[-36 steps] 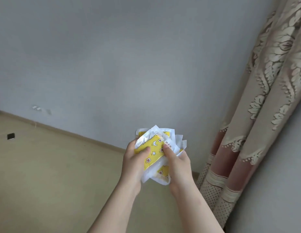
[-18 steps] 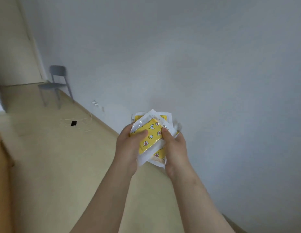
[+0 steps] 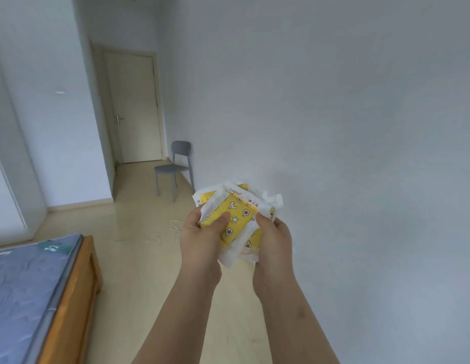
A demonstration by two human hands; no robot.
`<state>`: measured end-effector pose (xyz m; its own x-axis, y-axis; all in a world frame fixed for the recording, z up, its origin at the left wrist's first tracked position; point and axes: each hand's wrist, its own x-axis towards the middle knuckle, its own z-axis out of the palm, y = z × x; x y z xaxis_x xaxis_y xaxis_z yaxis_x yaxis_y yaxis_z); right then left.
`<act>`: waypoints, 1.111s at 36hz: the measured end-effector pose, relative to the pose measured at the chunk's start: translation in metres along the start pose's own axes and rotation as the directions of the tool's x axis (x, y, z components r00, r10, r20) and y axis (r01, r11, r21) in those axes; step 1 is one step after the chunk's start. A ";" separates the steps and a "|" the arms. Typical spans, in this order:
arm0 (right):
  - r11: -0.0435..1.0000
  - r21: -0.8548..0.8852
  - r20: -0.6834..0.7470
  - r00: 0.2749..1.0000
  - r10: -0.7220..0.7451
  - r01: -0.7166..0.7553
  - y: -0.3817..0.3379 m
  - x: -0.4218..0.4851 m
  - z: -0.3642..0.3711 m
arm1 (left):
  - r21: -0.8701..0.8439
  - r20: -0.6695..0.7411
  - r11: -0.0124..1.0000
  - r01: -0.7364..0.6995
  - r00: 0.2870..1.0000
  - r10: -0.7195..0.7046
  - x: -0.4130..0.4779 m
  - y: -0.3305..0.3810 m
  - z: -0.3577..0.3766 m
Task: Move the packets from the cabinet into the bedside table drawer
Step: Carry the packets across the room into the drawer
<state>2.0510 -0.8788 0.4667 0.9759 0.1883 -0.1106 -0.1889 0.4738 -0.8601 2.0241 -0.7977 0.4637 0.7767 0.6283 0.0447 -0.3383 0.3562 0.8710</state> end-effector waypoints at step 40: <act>0.933 -0.284 0.387 0.864 0.322 -0.221 0.246 0.635 0.467 | -0.065 -0.560 0.975 -0.213 0.817 0.141 0.745 0.021 -0.202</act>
<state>2.5734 -0.2407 0.4174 0.7398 0.6484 -0.1797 -0.3605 0.1565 -0.9195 2.4876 -0.1822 0.4166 0.2890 0.9505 -0.1144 -0.5296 0.2583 0.8080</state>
